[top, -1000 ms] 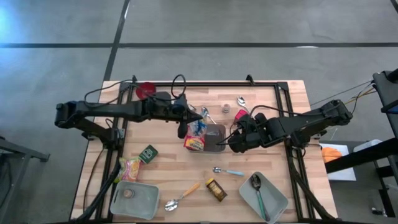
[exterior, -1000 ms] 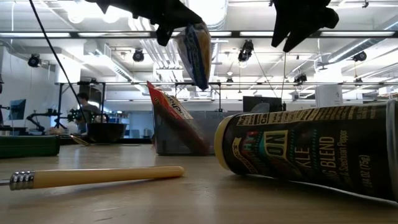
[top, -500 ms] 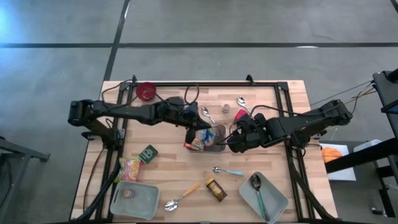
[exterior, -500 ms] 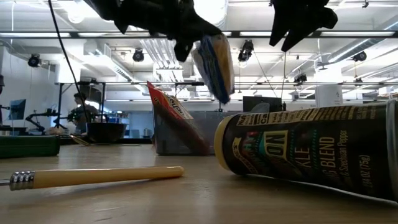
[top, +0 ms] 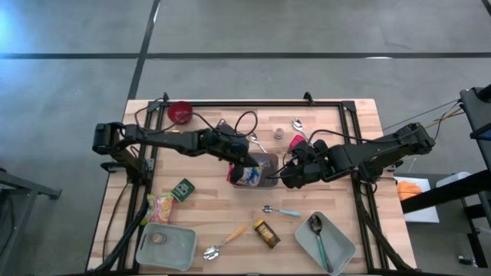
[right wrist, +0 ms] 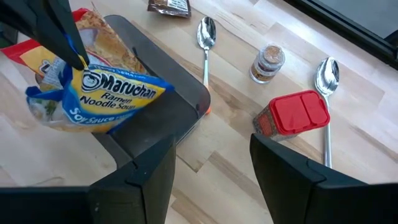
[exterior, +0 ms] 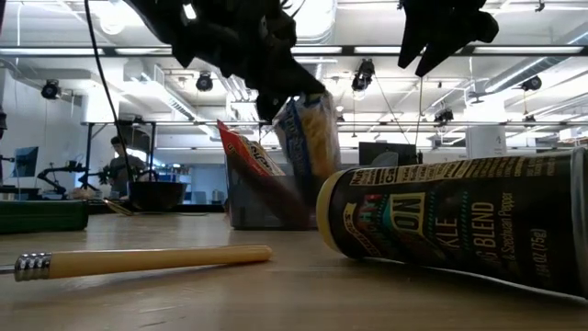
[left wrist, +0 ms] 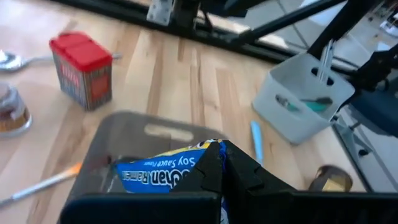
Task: Pick & Place Food Item
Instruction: Put the blue noodle pack into the black bin, then put the red spice can into the left grey bin
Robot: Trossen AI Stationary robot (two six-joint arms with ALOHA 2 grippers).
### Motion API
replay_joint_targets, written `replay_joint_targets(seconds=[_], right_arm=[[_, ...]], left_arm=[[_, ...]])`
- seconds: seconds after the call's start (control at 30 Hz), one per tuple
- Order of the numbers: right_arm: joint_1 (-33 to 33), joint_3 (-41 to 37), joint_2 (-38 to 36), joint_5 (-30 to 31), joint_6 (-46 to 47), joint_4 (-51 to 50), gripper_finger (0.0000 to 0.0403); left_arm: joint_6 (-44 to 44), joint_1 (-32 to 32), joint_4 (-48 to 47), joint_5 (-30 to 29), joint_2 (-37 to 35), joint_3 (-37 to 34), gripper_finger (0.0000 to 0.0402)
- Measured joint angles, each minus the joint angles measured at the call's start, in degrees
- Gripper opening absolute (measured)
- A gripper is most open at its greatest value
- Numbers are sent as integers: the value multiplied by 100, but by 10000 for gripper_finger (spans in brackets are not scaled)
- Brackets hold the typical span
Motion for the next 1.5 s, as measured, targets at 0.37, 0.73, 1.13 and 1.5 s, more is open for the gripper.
replay_joint_targets(seconds=[0.37, 0.73, 1.13, 1.5], right_arm=[[0, -4, 0, -7, -24, -2, 203], [0, -4, 2, -92, -24, 2, 203], [0, -4, 2, -131, -17, 0, 203], [-53, -4, -11, -193, -66, -26, 203]], left_arm=[[-115, 4, -38, -117, -2, -626, 0], [-458, 4, -36, -455, -36, -687, 0], [-471, 42, -199, -466, -501, -687, 116], [-1126, 52, -469, -468, -1011, -687, 211]])
